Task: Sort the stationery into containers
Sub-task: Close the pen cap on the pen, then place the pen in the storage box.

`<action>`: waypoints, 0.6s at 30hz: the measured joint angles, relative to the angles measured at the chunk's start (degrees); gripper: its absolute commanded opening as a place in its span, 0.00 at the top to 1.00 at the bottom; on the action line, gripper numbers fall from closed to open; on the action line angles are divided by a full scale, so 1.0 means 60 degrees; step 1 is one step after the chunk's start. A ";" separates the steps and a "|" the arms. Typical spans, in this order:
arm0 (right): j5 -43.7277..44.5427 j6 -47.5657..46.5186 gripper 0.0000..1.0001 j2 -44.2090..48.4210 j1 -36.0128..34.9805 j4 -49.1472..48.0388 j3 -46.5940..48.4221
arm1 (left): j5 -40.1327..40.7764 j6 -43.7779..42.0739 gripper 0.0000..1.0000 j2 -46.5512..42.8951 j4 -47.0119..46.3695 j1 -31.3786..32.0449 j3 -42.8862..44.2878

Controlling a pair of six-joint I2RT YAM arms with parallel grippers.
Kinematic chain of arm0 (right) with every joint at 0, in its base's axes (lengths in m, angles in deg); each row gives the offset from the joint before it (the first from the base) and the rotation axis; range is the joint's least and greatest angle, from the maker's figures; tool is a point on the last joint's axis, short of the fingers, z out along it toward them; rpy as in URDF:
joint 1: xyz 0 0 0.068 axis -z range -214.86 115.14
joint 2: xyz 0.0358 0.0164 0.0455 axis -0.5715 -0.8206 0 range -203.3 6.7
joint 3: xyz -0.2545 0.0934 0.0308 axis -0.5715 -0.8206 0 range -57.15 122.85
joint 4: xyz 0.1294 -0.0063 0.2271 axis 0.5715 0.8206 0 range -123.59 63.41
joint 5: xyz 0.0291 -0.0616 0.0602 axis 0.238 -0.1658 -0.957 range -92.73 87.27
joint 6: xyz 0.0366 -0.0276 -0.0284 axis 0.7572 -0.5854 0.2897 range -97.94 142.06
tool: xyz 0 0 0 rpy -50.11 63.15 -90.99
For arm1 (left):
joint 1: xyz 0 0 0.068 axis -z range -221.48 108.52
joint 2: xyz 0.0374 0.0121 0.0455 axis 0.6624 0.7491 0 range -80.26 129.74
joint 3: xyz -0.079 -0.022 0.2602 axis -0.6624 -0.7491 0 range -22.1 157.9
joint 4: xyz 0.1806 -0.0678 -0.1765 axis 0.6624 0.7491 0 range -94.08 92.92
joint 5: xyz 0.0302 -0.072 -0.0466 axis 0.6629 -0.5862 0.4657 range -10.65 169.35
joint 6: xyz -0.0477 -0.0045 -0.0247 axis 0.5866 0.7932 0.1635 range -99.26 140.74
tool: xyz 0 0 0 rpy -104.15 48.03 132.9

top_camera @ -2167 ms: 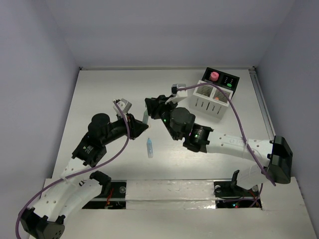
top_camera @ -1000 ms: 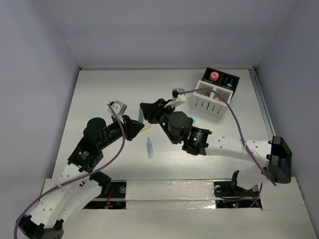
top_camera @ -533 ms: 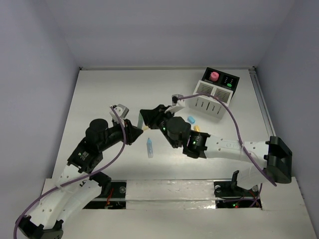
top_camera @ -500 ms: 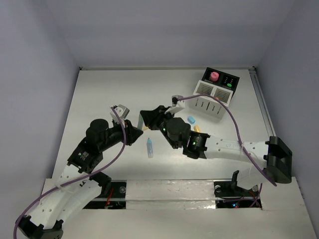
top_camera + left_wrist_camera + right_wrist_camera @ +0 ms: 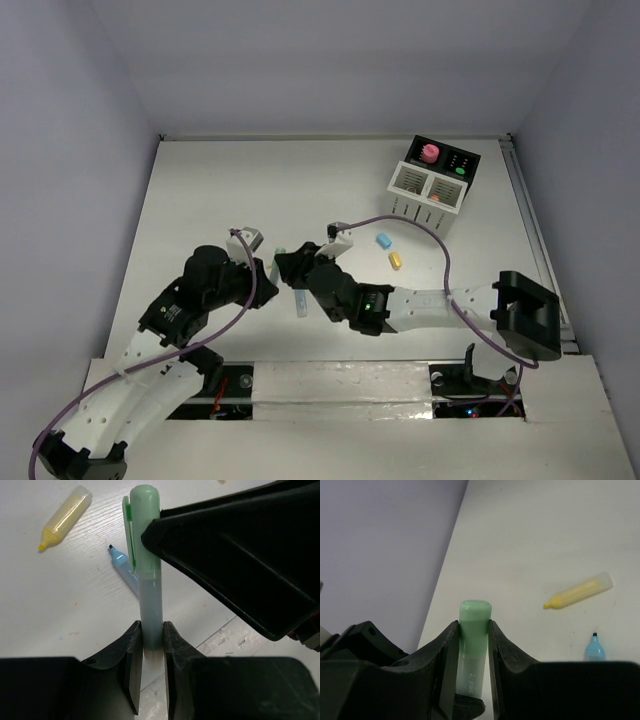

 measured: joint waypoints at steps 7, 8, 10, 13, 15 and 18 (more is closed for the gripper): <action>-0.0131 -0.0153 1.00 0.0586 -0.0557 0.0780 -0.0288 | 0.0168 -0.0055 1.00 0.0087 -0.1049 -0.0095 0.0011; -0.0291 -0.0310 1.00 0.0816 -0.0576 0.1089 -0.0310 | 0.0113 -0.0025 1.00 0.0131 -0.1625 -0.0175 0.0026; -0.0605 -0.0590 1.00 0.1126 -0.0605 0.1410 -0.0313 | -0.0087 -0.0015 0.97 0.0270 -0.2608 -0.0182 0.0142; -0.0765 -0.1086 1.00 0.1512 -0.0244 0.1603 -0.0280 | -0.0506 -0.0015 1.00 0.0455 -0.3501 -0.0182 0.0240; -0.0787 -0.1377 0.96 0.1712 0.0135 0.1654 -0.0149 | -0.0743 -0.0015 1.00 0.0550 -0.3789 -0.0182 0.0240; -0.0743 -0.1810 0.73 0.2011 0.0532 0.1781 0.0146 | -0.0882 -0.0015 1.00 0.0594 -0.3891 -0.0182 0.0240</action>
